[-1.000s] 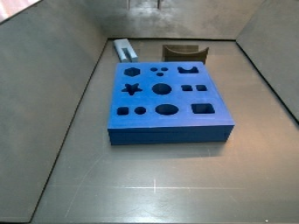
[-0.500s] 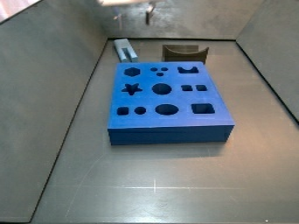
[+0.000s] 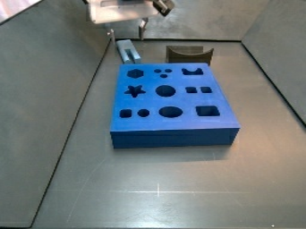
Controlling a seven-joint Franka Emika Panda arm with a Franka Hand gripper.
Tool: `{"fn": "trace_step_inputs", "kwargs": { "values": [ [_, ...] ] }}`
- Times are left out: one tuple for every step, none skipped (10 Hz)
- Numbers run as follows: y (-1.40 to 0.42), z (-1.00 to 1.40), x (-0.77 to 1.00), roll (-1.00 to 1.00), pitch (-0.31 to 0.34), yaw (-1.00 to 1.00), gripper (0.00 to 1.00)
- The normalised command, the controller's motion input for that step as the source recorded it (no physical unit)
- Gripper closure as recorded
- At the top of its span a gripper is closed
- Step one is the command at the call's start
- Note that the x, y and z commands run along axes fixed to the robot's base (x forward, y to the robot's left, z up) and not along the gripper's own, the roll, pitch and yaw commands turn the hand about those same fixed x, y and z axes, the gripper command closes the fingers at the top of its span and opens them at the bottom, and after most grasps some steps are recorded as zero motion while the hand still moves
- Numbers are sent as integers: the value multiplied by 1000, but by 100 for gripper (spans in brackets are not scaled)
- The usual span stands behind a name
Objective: Pick up the square-circle object. Move up. Rotate the square-circle object. Place the square-circle object on the fixture. Regrasp the square-circle object. Move to above the board. Insert the square-circle object.
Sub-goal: Pick up the square-circle object.
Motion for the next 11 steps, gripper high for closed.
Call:
{"fn": "trace_step_inputs", "kwargs": {
  "values": [
    [0,-691,0,-216,-131,-114,0],
    [0,-594,0,-261,-147,-86,0],
    [0,-506,0,-307,-157,-57,0],
    [11,-589,0,-276,-133,-63,0],
    [94,-714,0,-229,-101,-69,0],
    [149,-791,-17,-199,-87,-69,0],
    [166,-814,-14,-191,-79,-54,0],
    [151,-794,-3,-196,-84,-46,0],
    [166,-820,-11,-181,-76,-49,0],
    [169,-820,0,-183,-83,-40,0],
    [100,-740,0,-207,-109,-6,0]
  ]
}}
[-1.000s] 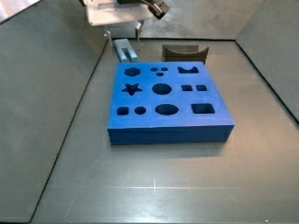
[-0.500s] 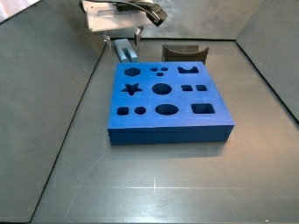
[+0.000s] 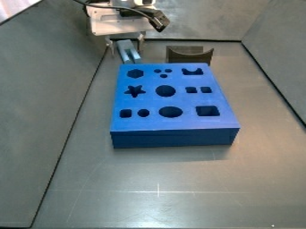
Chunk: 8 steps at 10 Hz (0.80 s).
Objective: Pick up the square-circle object. Move up. Rotate the square-circle object. Place the square-circle object on the fixture. Regrasp the square-circle object. Move to above the board. Insert the square-circle object.
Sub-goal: Pick up the square-circle object.
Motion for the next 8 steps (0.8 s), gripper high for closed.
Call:
{"fn": "trace_step_inputs", "kwargs": {
  "values": [
    [40,-657,0,-237,-143,-6,0],
    [0,-580,0,-261,-154,0,0],
    [0,-411,-71,-269,-246,0,0],
    [0,-123,-60,-106,-154,31,0],
    [0,0,0,0,0,0,0],
    [0,0,0,0,0,0,100],
    [0,0,0,0,0,0,100],
    [0,0,0,0,0,0,100]
  ]
}}
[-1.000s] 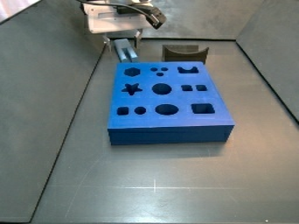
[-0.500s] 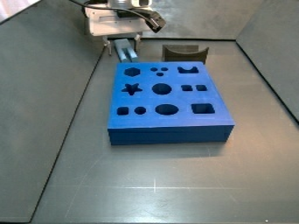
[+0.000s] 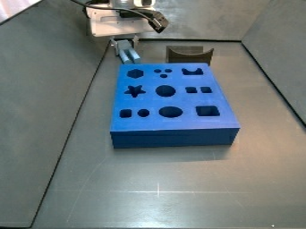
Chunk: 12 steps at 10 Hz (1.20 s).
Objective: Pick up the square-circle object. Move up. Rotate the square-circle object. Place the square-circle object on the fixture. Regrasp the square-circle object. Move to above the board. Insert the square-circle object.
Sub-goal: Pick up the square-circle object, then move up.
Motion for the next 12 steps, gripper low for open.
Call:
{"fn": "trace_step_inputs", "kwargs": {
  "values": [
    [0,0,0,0,0,0,100],
    [0,0,0,0,0,0,100],
    [0,0,0,0,0,0,100],
    [0,0,0,0,0,0,100],
    [0,0,0,0,0,0,100],
    [0,0,0,0,0,0,100],
    [0,0,0,0,0,0,100],
    [0,0,0,0,0,0,100],
    [0,833,0,0,0,0,100],
    [-15,813,-66,-8,23,23,100],
    [-12,713,-83,10,45,16,100],
    [-6,613,-49,30,62,3,100]
  ]
}}
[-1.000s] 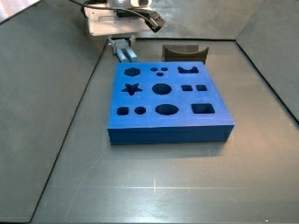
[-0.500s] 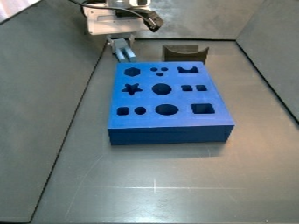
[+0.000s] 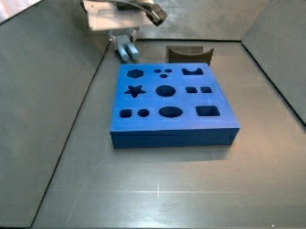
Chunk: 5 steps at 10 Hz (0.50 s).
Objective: Pick up the square-circle object. Move up. Rotate the square-circle object. Place the square-circle object on the fixture. Regrasp the square-circle object. Move to above the board. Insert the square-circle object.
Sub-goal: Move up, then rotate the square-circle object.
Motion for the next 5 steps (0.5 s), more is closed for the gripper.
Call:
{"fn": "trace_step_inputs", "kwargs": {
  "values": [
    [-3,464,-24,54,95,-10,100],
    [0,391,-20,69,109,-15,100],
    [-1,255,-19,95,129,-18,100],
    [-659,0,271,0,0,0,100],
    [-646,-76,265,21,2,7,100]
  ]
}}
